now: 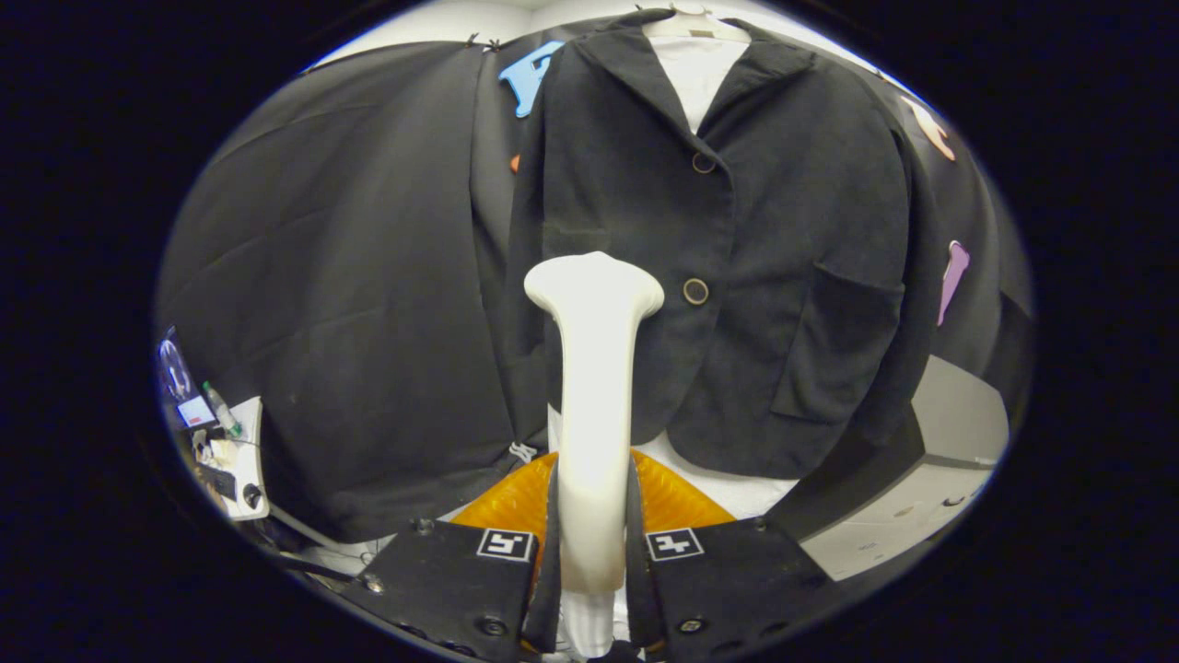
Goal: Iron the clothes twice with a garment steamer, once on the left side and once on the right side.
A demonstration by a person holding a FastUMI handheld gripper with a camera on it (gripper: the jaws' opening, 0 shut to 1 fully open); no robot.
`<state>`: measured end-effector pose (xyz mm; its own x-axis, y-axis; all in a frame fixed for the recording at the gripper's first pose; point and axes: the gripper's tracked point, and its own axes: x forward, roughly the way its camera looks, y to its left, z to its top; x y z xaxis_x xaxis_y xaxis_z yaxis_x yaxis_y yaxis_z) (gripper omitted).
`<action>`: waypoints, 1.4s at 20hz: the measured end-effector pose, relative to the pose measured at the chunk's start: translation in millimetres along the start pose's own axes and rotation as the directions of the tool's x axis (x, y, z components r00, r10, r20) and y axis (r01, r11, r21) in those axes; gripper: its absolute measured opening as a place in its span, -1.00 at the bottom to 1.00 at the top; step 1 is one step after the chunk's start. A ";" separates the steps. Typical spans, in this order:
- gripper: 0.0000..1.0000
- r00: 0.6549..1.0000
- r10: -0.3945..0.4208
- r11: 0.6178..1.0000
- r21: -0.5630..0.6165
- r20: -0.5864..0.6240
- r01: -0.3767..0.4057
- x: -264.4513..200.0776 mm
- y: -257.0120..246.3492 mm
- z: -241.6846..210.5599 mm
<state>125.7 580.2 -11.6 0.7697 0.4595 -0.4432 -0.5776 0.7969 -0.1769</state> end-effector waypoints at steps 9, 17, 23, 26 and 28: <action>-0.37 0.998 0.001 1.000 0.010 -0.068 0.000 10.2 0.4 -36.8; -0.37 0.995 0.000 0.999 0.035 -0.101 0.003 13.3 -4.1 -55.7; -0.37 0.993 -0.011 0.997 0.069 -0.120 0.020 -4.1 -18.1 -80.6; -0.37 0.993 -0.021 0.996 0.089 -0.120 0.032 -13.7 -31.0 -92.3; -0.37 0.992 -0.033 0.992 0.114 -0.119 0.046 -24.1 -44.6 -102.5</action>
<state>105.1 493.3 -83.1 0.7503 0.3832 -0.5387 -0.5066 0.8568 -0.0961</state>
